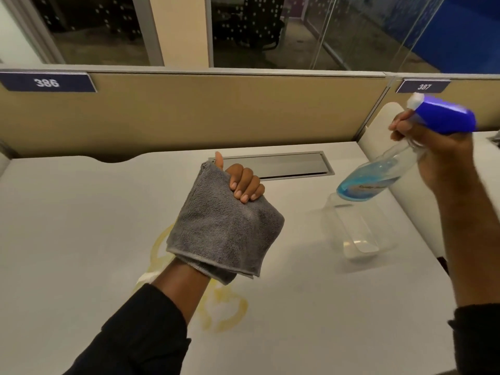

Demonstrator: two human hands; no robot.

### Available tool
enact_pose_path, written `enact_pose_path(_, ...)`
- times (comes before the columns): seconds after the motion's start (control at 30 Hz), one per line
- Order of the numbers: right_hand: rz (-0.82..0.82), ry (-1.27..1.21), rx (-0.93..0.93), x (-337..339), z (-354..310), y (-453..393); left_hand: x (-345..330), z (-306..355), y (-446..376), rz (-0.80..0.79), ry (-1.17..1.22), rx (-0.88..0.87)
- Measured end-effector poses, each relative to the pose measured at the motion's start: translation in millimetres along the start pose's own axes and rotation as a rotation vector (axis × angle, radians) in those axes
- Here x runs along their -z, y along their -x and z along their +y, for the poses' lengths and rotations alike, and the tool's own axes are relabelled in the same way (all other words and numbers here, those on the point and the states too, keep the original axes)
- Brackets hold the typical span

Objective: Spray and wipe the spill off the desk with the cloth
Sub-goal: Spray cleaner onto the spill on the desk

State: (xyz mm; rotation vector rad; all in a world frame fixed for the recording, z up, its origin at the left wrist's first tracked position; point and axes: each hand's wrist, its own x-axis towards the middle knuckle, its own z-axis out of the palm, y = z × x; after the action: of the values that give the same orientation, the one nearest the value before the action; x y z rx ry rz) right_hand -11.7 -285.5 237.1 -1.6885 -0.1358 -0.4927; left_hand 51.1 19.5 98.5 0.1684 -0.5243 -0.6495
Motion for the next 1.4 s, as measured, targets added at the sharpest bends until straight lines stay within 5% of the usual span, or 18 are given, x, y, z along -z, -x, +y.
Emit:
enact_pose_path(0.17,-0.129,-0.062,0.068,-78.5,-54.3,64.4,-19.2,30.6,27.9,0.09,-0.038,0.01)
enact_pose_path(0.4,-0.198,0.095,0.094,-212.4,-41.3,173.9,-48.3,62.0,71.6,0.364,-0.084,-0.028)
enact_pose_path(0.6,-0.144,0.011,-0.069,-293.7,-40.0,238.8,-53.0,78.9,106.4,0.059,-0.128,0.055)
enact_pose_path(0.8,-0.081,0.16,-0.031,-326.4,-45.8,263.7,-55.5,85.0,117.2,-0.272,-0.163,0.127)
enact_pose_path(1.4,-0.022,0.394,0.045,-278.1,-20.7,286.8,-58.8,97.4,125.9,-0.311,-0.131,0.065)
